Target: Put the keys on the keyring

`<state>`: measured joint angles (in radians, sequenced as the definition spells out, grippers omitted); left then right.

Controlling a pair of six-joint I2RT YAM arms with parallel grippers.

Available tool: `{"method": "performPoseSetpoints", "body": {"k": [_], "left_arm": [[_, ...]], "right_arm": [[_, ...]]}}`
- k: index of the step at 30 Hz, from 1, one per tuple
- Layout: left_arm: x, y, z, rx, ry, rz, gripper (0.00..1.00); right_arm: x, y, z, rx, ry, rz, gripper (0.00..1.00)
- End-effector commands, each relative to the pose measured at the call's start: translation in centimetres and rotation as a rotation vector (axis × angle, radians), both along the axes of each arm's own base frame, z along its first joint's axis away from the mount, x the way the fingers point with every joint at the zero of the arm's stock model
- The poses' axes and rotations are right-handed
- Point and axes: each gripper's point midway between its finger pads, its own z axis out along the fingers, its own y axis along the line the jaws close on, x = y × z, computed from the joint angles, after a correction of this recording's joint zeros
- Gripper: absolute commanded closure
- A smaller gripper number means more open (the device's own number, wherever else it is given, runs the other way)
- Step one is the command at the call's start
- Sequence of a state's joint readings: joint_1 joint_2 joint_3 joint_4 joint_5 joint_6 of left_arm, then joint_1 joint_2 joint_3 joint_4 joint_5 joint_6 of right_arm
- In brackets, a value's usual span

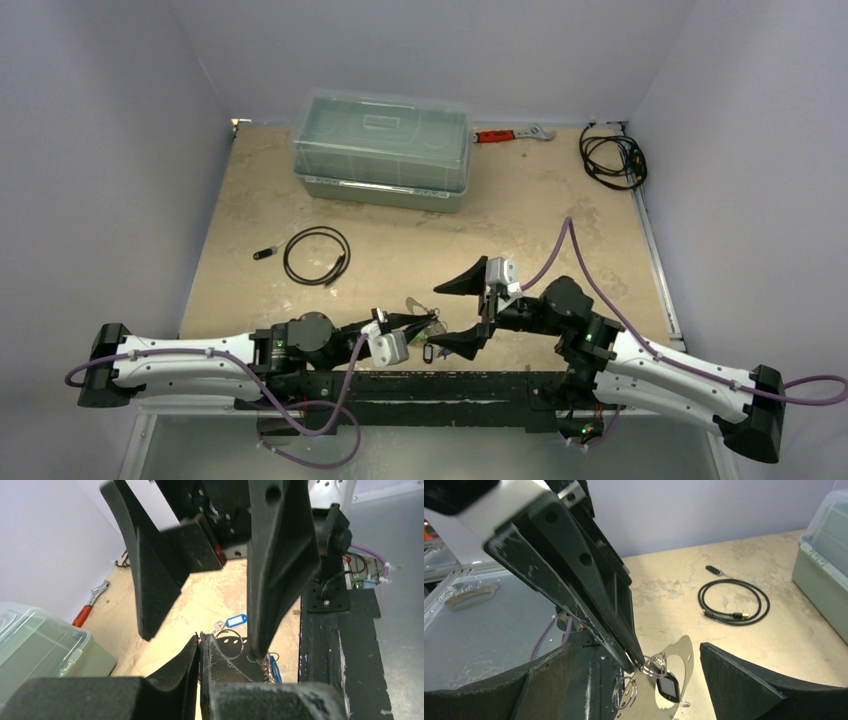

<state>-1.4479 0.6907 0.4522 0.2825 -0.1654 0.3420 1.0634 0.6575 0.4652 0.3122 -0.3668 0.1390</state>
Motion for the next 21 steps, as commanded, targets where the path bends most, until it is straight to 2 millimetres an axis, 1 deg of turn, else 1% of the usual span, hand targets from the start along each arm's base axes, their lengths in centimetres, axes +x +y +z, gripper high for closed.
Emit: {"method": "performPoseSetpoints", "body": {"k": [1,5,8,9,13,19,21], "left_arm": [[0.5,0.2,6.8,-0.216,0.042,0.037,1.0],[0.5,0.0,7.4,-0.23,0.067,0.039,1.0],[0.5,-0.2,7.6,-0.229,0.078,0.039,1.0],[0.6,-0.3,7.6,-0.23,0.084,0.043,1.0],[0.7,-0.5,7.5,-0.23,0.097,0.051,1.0],[0.9,-0.5,7.5,-0.235,0.11,0.062,1.0],[0.9,-0.5,7.6,-0.238,0.114,0.063,1.0]], "right_arm": [[0.7,0.6,-1.7,-0.05,0.03,-0.034,0.01],[0.7,1.3,-2.5,-0.083,0.019,-0.03,0.05],[0.7,1.4,-2.3,-0.076,0.007,-0.033,0.11],[0.7,1.4,-2.1,-0.071,0.001,-0.033,0.16],[1.1,1.3,-1.1,-0.053,-0.02,-0.055,0.28],[2.5,0.6,0.2,-0.028,-0.045,-0.143,0.29],[2.8,0.4,0.4,-0.03,-0.048,-0.167,0.34]]}}
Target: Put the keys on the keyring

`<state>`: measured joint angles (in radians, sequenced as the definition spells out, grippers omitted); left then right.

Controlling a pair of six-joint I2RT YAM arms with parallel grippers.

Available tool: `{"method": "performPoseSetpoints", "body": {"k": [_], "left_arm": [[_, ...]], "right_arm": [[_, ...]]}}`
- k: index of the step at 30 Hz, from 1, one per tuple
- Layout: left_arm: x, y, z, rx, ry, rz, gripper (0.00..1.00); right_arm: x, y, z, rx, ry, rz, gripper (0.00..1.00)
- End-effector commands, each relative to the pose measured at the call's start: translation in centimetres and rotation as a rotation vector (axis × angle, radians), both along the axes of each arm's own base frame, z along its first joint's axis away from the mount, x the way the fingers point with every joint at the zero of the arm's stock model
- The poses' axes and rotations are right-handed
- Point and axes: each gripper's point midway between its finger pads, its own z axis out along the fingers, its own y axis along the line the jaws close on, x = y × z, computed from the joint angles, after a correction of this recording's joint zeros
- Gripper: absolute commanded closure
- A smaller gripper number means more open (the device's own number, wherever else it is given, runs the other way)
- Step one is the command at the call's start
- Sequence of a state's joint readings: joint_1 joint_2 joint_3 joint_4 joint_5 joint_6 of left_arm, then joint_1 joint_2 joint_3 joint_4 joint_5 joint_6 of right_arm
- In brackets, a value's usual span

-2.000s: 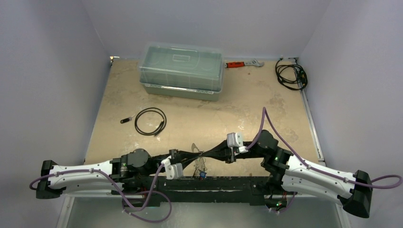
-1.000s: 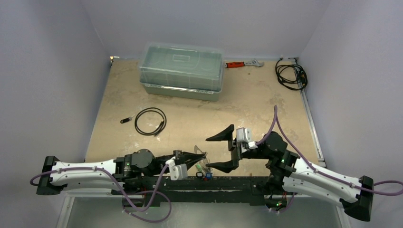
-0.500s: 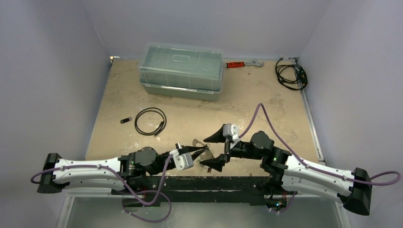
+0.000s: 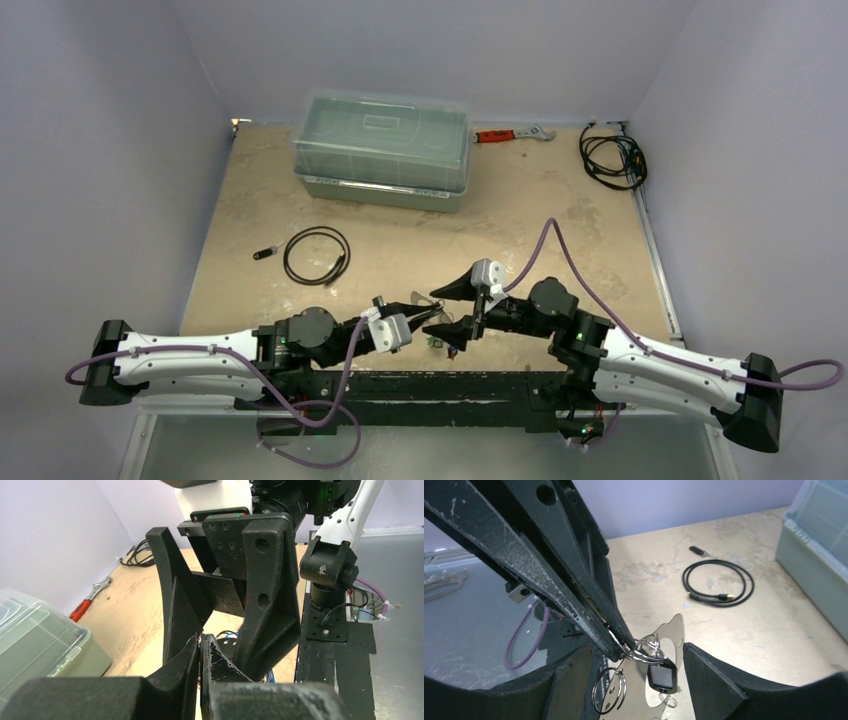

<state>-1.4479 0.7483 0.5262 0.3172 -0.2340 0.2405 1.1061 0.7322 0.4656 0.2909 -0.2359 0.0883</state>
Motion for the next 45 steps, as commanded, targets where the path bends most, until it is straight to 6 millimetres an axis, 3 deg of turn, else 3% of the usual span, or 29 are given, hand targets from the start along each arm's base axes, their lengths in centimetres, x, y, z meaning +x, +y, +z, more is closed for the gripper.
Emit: {"method": "performPoseSetpoints", "body": {"k": [1,9,13,19,20,24,27,28,32,35,38,42,45], "left_arm": [[0.0,0.3,4.9,-0.156,0.017,0.009,1.0],[0.2,0.5,5.3,-0.171,0.036,0.022,1.0],[0.4,0.7,5.4,-0.172,0.047,0.037,1.0],[0.0,0.9,5.2,-0.174,0.071,0.018,1.0],[-0.3,0.9,5.1,-0.168,0.068,-0.004,0.99],[-0.7,1.7,4.8,-0.164,0.083,-0.016,0.49],[-0.7,2.9,5.3,-0.195,0.096,-0.011,0.23],[-0.8,3.2,5.5,-0.205,0.097,-0.013,0.22],[-1.4,4.5,6.0,-0.215,0.1,-0.038,0.21],[-1.5,4.8,5.5,-0.192,0.097,-0.045,0.35],[-2.1,4.1,3.8,-0.137,0.075,-0.079,0.47],[-2.4,2.4,1.4,-0.059,0.028,-0.112,0.5],[-2.2,1.7,0.6,-0.053,-0.019,-0.114,0.51]], "right_arm": [[1.3,-0.4,3.0,0.055,-0.058,-0.076,0.38],[1.0,0.2,2.8,0.043,-0.064,-0.047,0.67],[0.7,0.3,3.4,0.07,-0.075,-0.033,0.69],[0.3,0.0,4.5,0.108,-0.135,-0.018,1.0],[0.3,-0.1,4.7,0.112,-0.141,-0.016,1.0],[0.4,-0.3,4.9,0.09,-0.173,-0.022,1.0],[0.8,-0.3,4.5,0.064,-0.169,-0.042,1.0],[0.9,-0.3,4.4,0.06,-0.165,-0.048,1.0],[1.3,-0.3,4.1,0.049,-0.158,-0.063,1.0],[1.6,-0.3,4.1,0.044,-0.157,-0.082,1.0],[2.0,-0.3,4.0,0.031,-0.149,-0.1,1.0],[2.9,-0.4,4.4,0.016,-0.12,-0.156,1.0],[3.8,-0.8,4.4,0.004,-0.101,-0.21,1.0]]}}
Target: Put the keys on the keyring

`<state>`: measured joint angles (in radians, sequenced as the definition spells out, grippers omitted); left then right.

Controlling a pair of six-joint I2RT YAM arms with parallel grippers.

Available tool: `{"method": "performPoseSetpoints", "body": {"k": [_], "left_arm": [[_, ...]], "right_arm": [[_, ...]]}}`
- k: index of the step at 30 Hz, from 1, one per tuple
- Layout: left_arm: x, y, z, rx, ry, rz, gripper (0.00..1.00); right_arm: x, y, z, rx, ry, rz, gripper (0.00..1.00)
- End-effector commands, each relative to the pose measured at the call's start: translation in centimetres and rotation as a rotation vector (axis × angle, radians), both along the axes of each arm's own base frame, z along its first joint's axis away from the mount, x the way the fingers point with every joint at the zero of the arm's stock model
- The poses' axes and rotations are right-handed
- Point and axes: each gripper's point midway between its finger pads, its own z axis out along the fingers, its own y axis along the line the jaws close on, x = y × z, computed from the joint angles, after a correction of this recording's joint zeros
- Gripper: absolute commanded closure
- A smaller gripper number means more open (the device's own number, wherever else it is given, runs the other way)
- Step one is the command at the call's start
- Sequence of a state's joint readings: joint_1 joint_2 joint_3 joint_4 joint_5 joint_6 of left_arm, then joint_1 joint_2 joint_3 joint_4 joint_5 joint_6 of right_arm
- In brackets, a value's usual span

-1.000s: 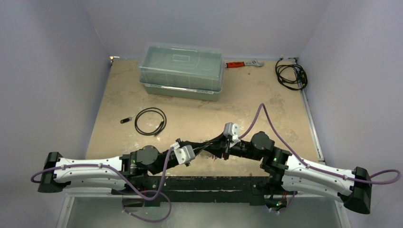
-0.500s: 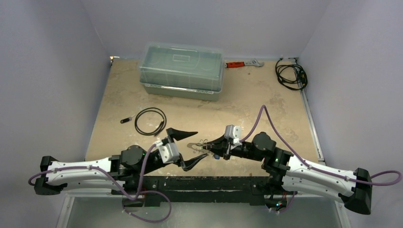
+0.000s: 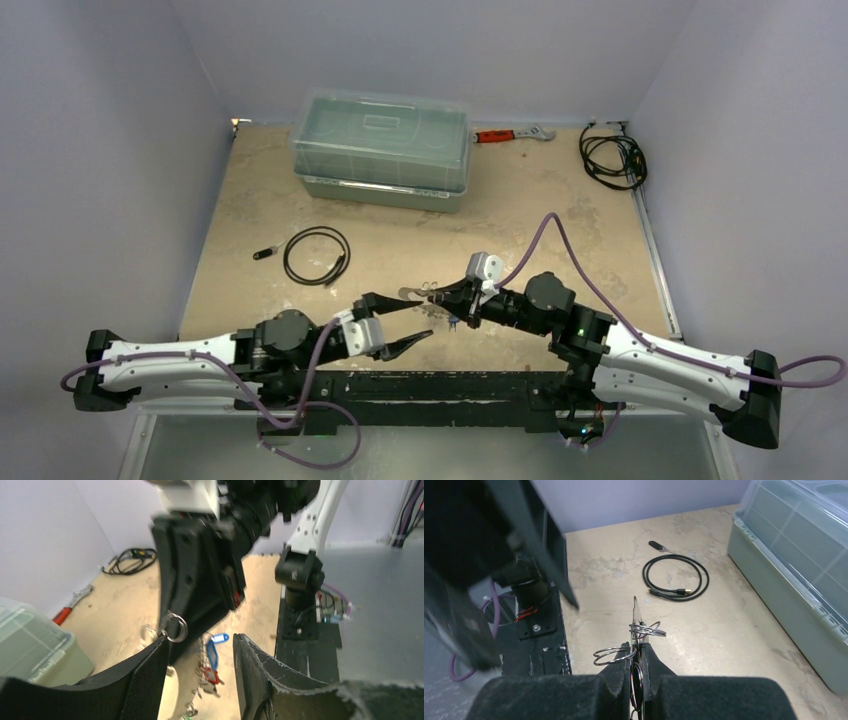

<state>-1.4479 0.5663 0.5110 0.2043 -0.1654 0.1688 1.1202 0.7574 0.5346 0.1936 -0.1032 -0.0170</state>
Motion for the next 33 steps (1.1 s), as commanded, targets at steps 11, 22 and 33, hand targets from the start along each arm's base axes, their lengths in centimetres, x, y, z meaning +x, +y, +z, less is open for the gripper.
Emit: {"method": "performPoseSetpoints", "body": {"k": [11,22,33], "left_arm": [[1.0,-2.5,-2.0,0.074,-0.267,0.024,0.58],[1.9,-2.4,-1.3,0.082,-0.293,0.073,0.69],[2.4,-1.9,-1.3,0.103,-0.284,0.104,0.57]], "right_arm": [[1.1,-0.2,3.5,0.07,0.056,-0.084,1.0],[0.8,-0.3,3.2,0.062,0.059,-0.074,1.0],[0.7,-0.2,3.1,0.058,0.05,-0.061,1.0]]}}
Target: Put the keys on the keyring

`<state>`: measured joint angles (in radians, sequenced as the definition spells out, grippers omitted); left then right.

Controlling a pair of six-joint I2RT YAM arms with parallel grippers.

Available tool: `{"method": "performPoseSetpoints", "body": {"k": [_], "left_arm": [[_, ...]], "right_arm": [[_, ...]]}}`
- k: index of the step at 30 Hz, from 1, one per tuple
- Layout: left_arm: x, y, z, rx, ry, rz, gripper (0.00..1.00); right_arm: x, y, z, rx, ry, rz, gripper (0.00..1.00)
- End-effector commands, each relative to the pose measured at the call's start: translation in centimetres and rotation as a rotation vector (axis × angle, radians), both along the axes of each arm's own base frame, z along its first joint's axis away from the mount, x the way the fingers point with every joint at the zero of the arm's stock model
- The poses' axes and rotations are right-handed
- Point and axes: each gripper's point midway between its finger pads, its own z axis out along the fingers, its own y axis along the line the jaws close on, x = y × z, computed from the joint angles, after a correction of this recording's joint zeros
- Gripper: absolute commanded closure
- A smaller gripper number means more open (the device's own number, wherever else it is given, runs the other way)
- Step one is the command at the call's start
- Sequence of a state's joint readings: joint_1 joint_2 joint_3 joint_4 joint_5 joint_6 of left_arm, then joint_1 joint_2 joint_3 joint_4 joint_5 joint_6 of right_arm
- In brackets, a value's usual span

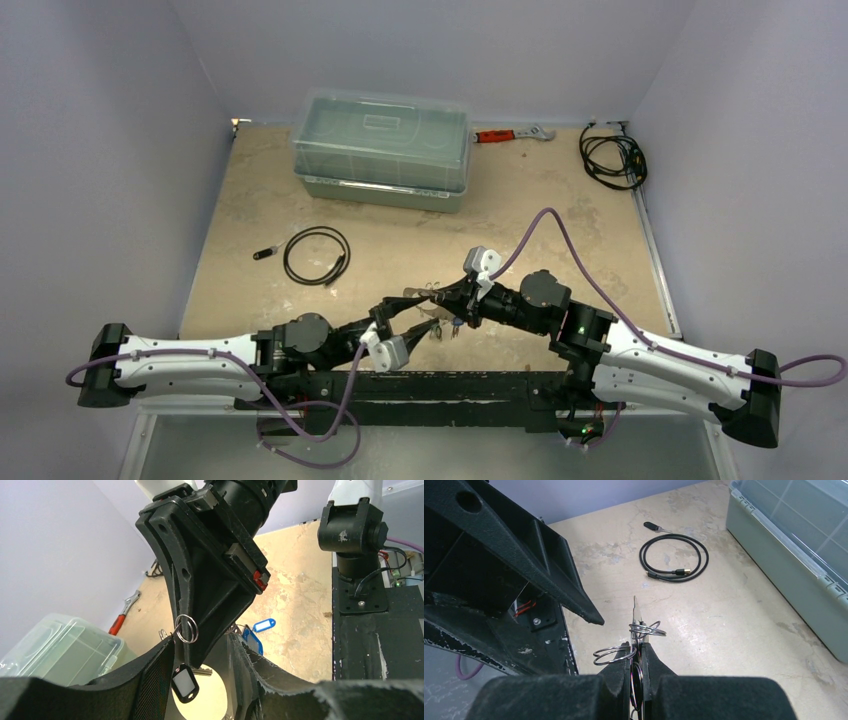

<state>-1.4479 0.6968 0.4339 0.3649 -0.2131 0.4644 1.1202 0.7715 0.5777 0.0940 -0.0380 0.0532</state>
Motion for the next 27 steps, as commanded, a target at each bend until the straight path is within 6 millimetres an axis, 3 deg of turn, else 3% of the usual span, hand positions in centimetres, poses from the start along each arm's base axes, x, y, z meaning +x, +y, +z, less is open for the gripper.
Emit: {"method": "performPoseSetpoints", "body": {"k": [1,18,27], "left_arm": [[0.3,-0.4,2.0,-0.032,-0.028,0.015,0.57],[1.2,-1.4,2.2,0.016,-0.081,0.06,0.65],[1.8,-1.2,1.0,0.07,-0.08,0.095,0.76]], "right_arm": [[-0.1,0.3,3.9,0.098,-0.044,0.011,1.0],[-1.8,0.7,3.6,0.082,-0.055,0.093,1.0],[-2.1,0.7,3.9,0.088,-0.057,0.101,1.0]]}}
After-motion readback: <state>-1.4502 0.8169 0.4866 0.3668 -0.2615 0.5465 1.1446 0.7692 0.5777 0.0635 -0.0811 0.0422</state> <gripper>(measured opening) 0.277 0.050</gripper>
